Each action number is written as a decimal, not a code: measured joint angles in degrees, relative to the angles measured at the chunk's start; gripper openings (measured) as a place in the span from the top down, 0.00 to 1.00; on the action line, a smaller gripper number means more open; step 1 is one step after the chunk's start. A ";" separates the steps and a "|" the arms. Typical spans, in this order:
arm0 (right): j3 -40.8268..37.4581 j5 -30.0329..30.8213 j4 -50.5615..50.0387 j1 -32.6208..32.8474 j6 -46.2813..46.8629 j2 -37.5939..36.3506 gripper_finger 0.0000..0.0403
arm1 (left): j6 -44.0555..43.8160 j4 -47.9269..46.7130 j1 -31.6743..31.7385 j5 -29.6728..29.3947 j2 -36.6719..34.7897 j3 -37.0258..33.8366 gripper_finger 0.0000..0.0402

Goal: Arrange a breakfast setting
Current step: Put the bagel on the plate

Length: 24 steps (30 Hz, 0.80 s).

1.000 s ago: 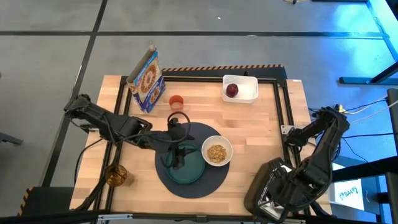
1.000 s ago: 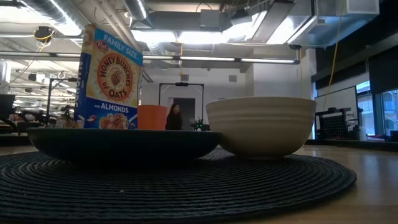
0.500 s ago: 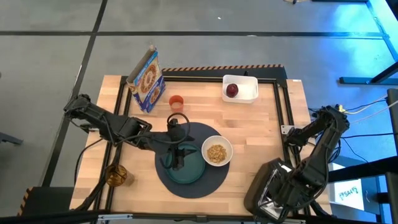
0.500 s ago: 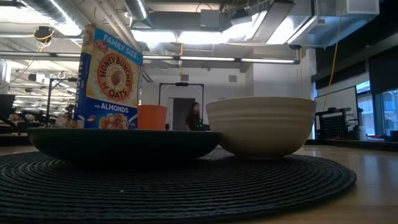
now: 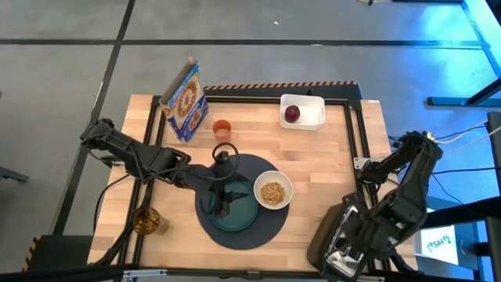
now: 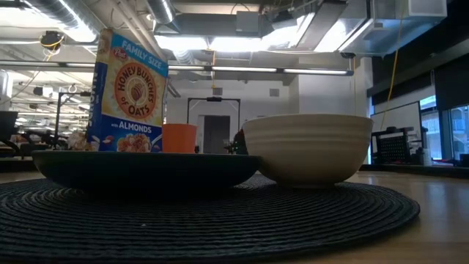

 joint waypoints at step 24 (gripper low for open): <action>16.44 14.06 25.92 -29.73 -10.50 -2.41 0.99 | 18.98 22.32 3.61 2.76 3.10 0.00 0.34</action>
